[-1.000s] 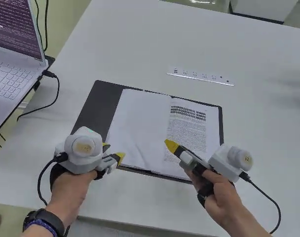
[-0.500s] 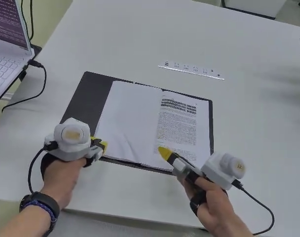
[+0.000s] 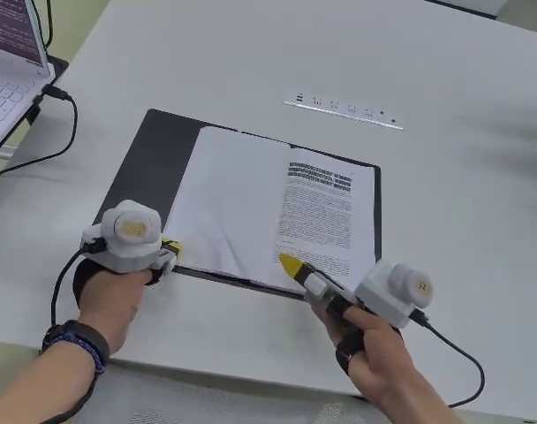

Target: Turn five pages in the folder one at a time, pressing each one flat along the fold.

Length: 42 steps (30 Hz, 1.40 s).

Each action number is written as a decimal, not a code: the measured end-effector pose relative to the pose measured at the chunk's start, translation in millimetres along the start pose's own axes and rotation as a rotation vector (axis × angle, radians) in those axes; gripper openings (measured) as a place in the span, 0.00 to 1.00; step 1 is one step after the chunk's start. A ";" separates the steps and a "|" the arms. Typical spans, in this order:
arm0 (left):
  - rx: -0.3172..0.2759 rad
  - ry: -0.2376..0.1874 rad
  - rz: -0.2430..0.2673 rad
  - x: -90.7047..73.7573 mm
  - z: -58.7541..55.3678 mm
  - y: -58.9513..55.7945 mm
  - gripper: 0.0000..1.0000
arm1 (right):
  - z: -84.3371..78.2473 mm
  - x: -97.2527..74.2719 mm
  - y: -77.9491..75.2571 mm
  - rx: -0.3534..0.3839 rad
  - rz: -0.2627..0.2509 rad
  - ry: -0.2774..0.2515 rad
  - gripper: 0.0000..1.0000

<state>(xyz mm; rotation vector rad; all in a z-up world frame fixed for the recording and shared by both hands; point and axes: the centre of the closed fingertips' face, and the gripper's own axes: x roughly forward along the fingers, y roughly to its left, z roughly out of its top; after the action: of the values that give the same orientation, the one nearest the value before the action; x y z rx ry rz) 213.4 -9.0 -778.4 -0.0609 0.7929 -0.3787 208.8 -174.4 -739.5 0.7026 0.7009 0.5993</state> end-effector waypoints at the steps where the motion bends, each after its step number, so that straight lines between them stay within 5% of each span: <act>1: 0.024 0.004 0.007 0.5 0.5 -0.1 0.00 | 0.5 2.7 -1.0 -0.006 0.000 0.007 0.22; 9: 0.012 0.014 0.031 3.1 0.9 2.9 0.00 | 6.7 27.1 0.1 -0.075 0.023 0.062 0.18; 21: 0.007 0.020 0.042 5.4 1.5 4.8 0.00 | 27.8 70.8 -8.8 -0.106 0.037 0.072 0.13; 32: 0.011 0.036 0.041 8.3 1.1 5.1 0.00 | 32.7 94.4 -24.3 -0.148 0.031 0.067 0.03; 42: 0.018 0.036 0.044 13.8 0.8 8.2 0.00 | 44.4 95.2 -25.1 -0.130 0.038 0.024 0.00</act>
<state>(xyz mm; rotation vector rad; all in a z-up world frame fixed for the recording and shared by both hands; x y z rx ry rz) 225.3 -6.4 -788.8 -0.0197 0.8250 -0.3457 307.1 -140.3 -768.1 0.5899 0.6657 0.6828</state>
